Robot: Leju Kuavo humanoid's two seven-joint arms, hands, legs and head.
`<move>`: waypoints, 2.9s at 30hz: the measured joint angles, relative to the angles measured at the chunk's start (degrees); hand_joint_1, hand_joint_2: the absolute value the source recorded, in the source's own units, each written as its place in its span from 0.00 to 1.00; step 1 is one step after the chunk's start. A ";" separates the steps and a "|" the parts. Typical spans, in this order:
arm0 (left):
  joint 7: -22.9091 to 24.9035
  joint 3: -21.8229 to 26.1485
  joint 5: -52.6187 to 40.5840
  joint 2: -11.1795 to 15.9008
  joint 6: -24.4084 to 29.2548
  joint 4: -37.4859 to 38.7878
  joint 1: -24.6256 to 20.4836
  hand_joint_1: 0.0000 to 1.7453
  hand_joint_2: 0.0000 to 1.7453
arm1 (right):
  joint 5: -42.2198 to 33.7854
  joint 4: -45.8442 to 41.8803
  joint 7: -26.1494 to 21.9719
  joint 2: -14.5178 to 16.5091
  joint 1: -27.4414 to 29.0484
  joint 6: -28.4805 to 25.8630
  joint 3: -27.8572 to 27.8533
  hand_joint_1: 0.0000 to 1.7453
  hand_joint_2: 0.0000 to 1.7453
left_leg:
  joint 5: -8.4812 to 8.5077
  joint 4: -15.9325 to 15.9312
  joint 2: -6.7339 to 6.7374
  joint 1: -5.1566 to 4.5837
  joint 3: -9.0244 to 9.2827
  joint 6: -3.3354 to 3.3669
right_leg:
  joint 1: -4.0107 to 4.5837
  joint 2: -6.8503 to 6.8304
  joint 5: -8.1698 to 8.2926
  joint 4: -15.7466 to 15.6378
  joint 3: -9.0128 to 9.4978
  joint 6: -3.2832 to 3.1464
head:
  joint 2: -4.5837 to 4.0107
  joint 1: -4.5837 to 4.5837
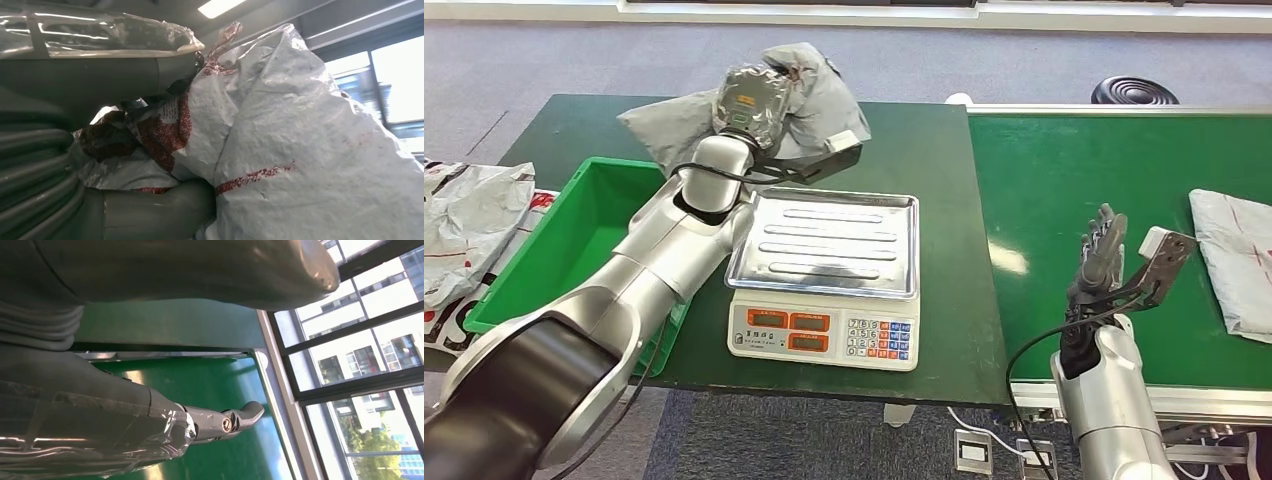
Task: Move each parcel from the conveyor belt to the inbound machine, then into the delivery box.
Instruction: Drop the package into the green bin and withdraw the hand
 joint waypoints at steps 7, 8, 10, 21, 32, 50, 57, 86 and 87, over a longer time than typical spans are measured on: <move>6.30 3.06 -5.74 3.92 1.10 5.18 -0.19 1.00 1.00 | 0.38 1.26 0.09 0.83 -0.71 -0.55 0.28 0.00 0.00 | 0.00 0.00 -0.03 -0.02 -0.04 0.00 | -0.02 -0.02 0.00 0.00 0.00 0.00 | 0.00 0.00; 6.82 3.43 -6.41 4.49 1.05 5.77 -0.25 1.00 1.00 | 0.37 1.32 0.19 0.88 -0.78 -0.54 0.28 0.00 0.00 | 0.00 0.00 -0.04 -0.02 -0.05 0.00 | -0.02 -0.02 0.00 0.00 0.00 0.00 | 0.00 0.00; 7.51 4.18 -7.38 5.56 0.96 6.69 -0.33 1.00 1.00 | 0.31 1.38 0.49 0.97 -0.94 -0.53 0.28 0.00 0.00 | 0.00 0.01 -0.04 -0.02 -0.05 0.00 | -0.02 -0.03 0.00 -0.01 -0.02 0.00 | 0.00 0.00; 8.61 5.39 -8.68 7.44 0.58 8.60 -0.40 1.00 1.00 | 0.13 1.42 0.91 1.20 -1.41 -0.43 0.32 0.00 0.00 | 0.00 0.01 -0.12 -0.02 -0.07 0.01 | -0.02 -0.09 0.00 -0.01 -0.02 0.00 | 0.00 0.00; 12.95 8.96 -12.52 10.60 -9.88 11.07 -0.45 1.00 1.00 | -1.12 3.38 -0.15 1.21 -2.23 -0.38 1.41 0.00 0.00 | 0.01 0.01 0.00 0.02 -0.07 -0.02 | 0.08 0.01 0.00 0.00 -0.09 -0.03 | 0.00 0.00; 17.44 13.53 -13.55 11.65 -18.88 13.19 -0.08 0.00 1.00 | -0.14 -3.64 1.42 0.98 4.97 -1.16 0.43 0.00 0.00 | 0.00 0.02 0.01 0.05 -0.09 -0.02 | 0.07 0.01 -0.01 -0.03 -0.11 -0.05 | 0.00 0.00; 16.41 15.86 -13.48 11.51 -15.55 13.03 0.00 0.00 1.00 | 0.45 -4.11 1.92 0.95 4.83 -0.64 0.37 0.00 0.00 | 0.00 0.02 0.06 0.05 -0.08 -0.02 | 0.07 0.03 0.01 -0.02 -0.10 -0.07 | 0.00 0.00; -29.57 37.94 27.49 6.79 -7.24 6.94 2.36 0.00 1.00 | -0.73 -1.28 1.48 -0.27 0.93 -0.01 0.95 0.00 0.00 | 0.01 0.02 0.04 0.00 -0.07 -0.02 | 0.00 0.02 0.02 -0.02 -0.09 -0.06 | 0.00 0.00; -31.89 39.36 31.82 6.13 -10.52 6.45 2.97 0.00 1.00 | -0.81 -0.62 1.19 -0.40 0.42 0.01 1.27 0.00 0.00 | 0.01 0.02 0.05 -0.01 -0.07 -0.02 | 0.00 0.03 0.03 -0.02 -0.09 -0.05 | 0.00 0.00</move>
